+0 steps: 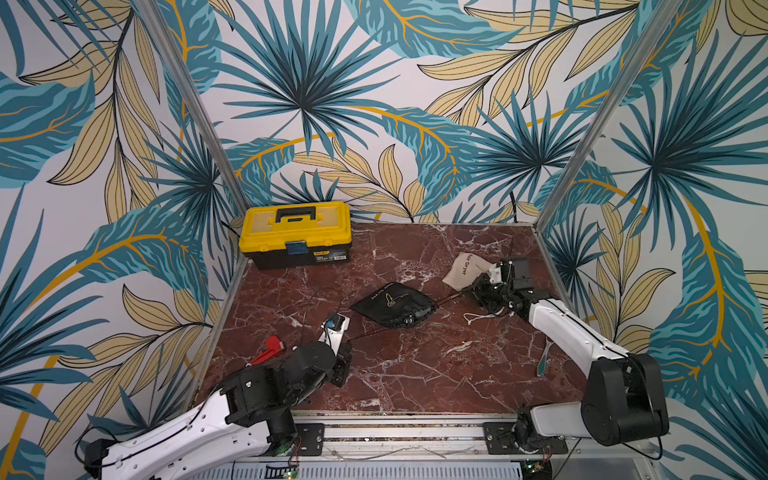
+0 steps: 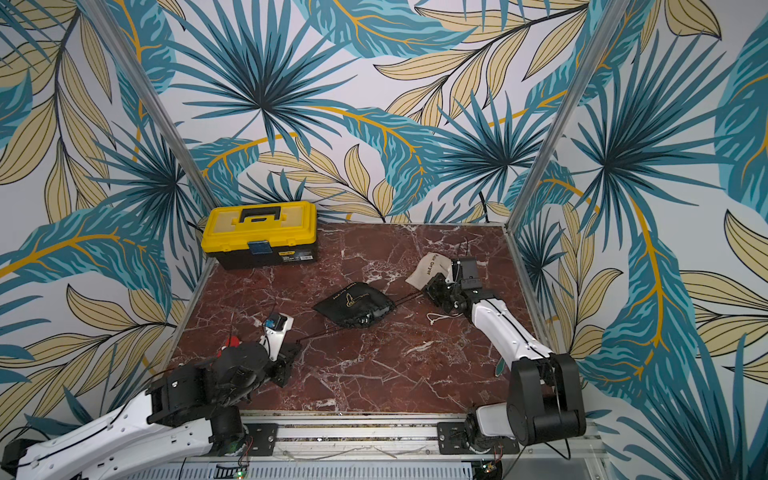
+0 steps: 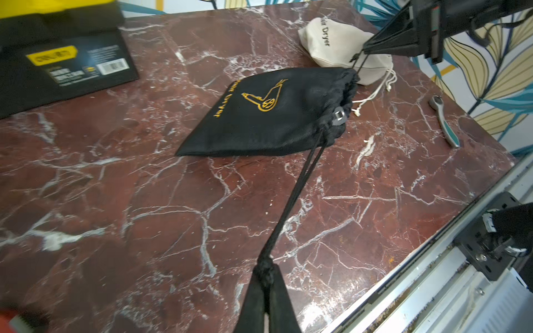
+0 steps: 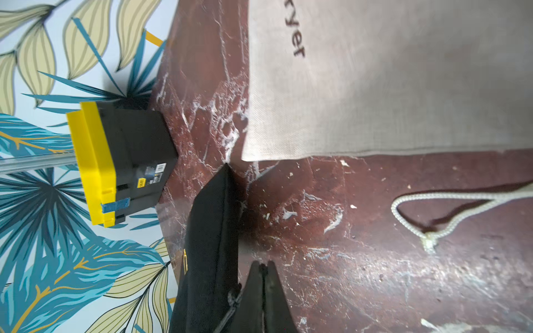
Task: Pack away hair dryers
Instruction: Pull the drawstrings on both sides of the drawstring bag.
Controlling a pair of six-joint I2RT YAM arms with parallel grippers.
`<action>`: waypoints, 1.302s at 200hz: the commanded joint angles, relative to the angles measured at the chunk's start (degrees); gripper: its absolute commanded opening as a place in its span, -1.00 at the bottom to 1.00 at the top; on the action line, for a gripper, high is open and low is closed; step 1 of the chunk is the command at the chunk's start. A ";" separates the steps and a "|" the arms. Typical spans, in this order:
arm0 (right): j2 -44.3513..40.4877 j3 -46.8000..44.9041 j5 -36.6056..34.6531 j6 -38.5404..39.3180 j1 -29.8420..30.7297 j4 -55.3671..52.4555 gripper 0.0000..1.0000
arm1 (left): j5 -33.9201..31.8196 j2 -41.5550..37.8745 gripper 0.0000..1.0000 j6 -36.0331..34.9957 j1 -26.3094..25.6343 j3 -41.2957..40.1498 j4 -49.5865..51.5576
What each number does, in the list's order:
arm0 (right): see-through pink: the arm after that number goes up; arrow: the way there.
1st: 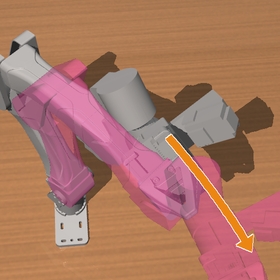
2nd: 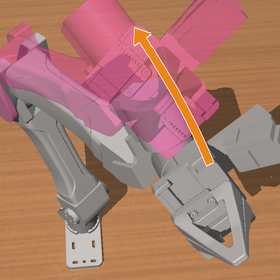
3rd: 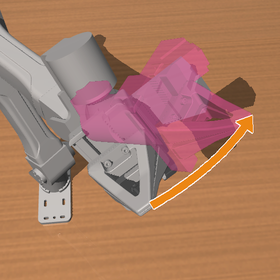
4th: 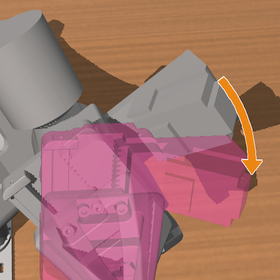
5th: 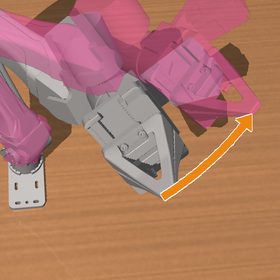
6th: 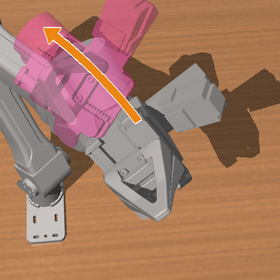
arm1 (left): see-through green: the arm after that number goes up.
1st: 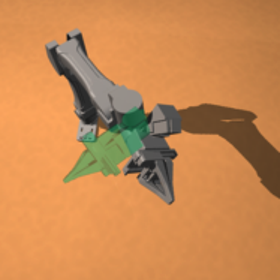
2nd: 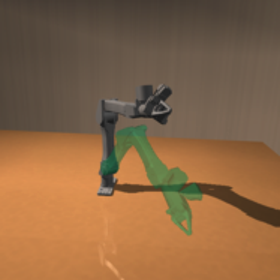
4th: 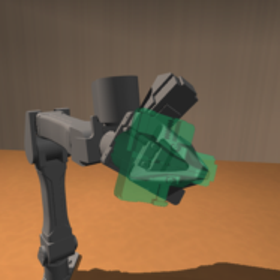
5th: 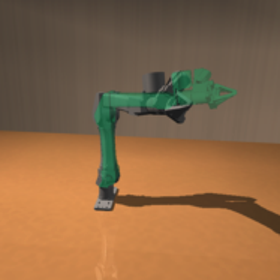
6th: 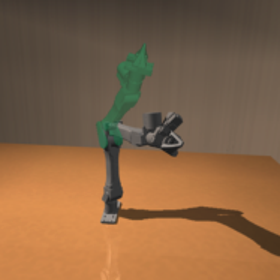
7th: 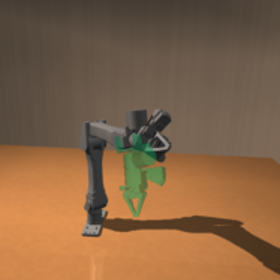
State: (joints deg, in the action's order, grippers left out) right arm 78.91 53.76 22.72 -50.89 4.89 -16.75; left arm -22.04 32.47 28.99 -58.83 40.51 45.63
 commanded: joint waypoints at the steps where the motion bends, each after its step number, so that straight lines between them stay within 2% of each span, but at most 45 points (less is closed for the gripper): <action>1: -1.51 4.23 -2.34 3.31 -3.46 -4.55 -1.00 | -7.34 -2.37 -1.00 -0.36 2.95 5.47 7.98; 68: -2.54 10.37 -1.01 7.14 -11.13 -9.93 -1.00 | -13.52 -3.12 -1.00 -4.26 8.34 12.01 12.63; 118: -2.94 10.99 0.16 8.86 -16.66 -11.24 -1.00 | -12.73 -3.22 -1.00 -5.46 12.59 12.72 13.08; 164: -2.36 13.36 0.82 9.49 -19.13 -12.16 -1.00 | -11.91 -1.99 -1.00 -7.30 16.85 14.79 13.22; 209: -1.11 14.80 3.18 8.70 -20.42 -11.37 -1.00 | -7.88 -0.01 -1.00 -9.34 21.41 15.55 11.25; 233: 0.74 16.02 5.69 5.21 -20.06 -7.39 -1.00 | -3.90 4.45 -1.00 -12.39 23.88 16.86 5.24; 247: 2.47 19.26 5.20 5.35 -19.40 -7.85 -1.00 | -0.78 9.09 -1.00 -14.84 26.73 19.22 1.71; 260: 4.24 22.55 4.62 5.02 -19.33 -8.47 -1.00 | 3.11 12.97 -1.00 -16.70 31.97 22.14 -0.45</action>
State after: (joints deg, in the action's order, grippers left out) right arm 80.29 70.72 35.66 -44.64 -12.03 -31.64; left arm -17.98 41.06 16.40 -34.50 56.25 49.39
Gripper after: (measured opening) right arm 0.047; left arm 0.053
